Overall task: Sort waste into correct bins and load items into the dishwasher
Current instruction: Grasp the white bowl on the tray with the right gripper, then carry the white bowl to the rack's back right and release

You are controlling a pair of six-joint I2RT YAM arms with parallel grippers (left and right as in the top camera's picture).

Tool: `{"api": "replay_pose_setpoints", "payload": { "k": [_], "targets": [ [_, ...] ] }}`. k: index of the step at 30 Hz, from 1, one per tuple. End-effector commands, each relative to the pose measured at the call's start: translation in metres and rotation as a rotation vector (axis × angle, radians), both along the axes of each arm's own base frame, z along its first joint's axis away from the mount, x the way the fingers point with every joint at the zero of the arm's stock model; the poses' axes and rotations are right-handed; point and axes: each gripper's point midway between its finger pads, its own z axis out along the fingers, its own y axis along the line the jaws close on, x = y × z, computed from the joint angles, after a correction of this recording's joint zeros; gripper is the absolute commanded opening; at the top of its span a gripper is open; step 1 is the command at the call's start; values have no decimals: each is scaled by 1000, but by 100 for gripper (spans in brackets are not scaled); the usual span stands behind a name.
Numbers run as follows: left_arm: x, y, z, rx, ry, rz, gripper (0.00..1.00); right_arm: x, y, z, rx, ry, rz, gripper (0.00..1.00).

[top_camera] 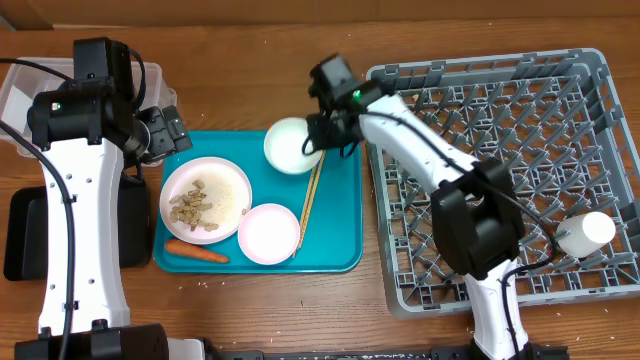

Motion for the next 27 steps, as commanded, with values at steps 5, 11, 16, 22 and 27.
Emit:
{"api": "replay_pose_setpoints", "payload": {
  "k": [5, 11, 16, 22, 27],
  "targets": [
    [1, 3, 1, 10, -4, 24, 100, 57, -67, 154, 19, -272, -103, 4],
    [1, 3, 1, 10, -3, 24, 100, 70, -241, 219, -498, -461, -530, 4],
    [0, 3, 1, 10, 0, 23, 100, 7, -398, 266, -945, -605, -1283, 4],
    [-3, 3, 0, 9, 14, 23, 100, -37, -472, 260, -1071, -531, -1500, 4],
    [-3, 3, -1, 9, 14, 23, 100, -59, -510, 243, -1197, -460, -1552, 4]
  ]
}}
